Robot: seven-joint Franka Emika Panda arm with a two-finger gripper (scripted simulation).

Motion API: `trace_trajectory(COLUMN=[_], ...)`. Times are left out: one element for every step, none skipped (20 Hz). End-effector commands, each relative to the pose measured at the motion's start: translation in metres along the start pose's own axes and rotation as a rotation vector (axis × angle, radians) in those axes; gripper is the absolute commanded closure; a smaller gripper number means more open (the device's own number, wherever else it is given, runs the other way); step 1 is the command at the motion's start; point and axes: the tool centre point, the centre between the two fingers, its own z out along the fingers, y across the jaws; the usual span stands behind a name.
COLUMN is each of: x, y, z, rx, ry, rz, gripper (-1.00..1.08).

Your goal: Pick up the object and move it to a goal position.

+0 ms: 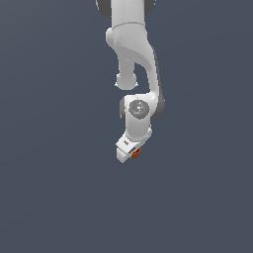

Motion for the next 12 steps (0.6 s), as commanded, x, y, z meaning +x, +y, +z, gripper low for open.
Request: trace_trajectory(x=[-0.002,-0.003,-0.005,-0.008,-0.010,-0.014,-0.017,-0.021,-0.025,-0.030,-0.035,-0.040], y=[0.000,-0.001,-0.001,-0.002,-0.002,-0.003,-0.004,-0.004,-0.005,-0.006,-0.007,-0.008], z=[-0.001,-0.002,-0.003,-0.004,-0.005,-0.007,-0.008,-0.010,-0.012,-0.015,-0.017,-0.019], rx=[0.000,0.000,0.000,0.000,0.000,0.000,0.000,0.000,0.000,0.000,0.000,0.000], ry=[0.000,0.000,0.000,0.000,0.000,0.000,0.000,0.000,0.000,0.000,0.000,0.000], rz=[0.000,0.000,0.000,0.000,0.000,0.000,0.000,0.000,0.000,0.000,0.000,0.000], gripper=[1.08,1.08,1.08,1.08,1.08,1.08,1.08,1.08,1.08,1.08,1.08,1.08])
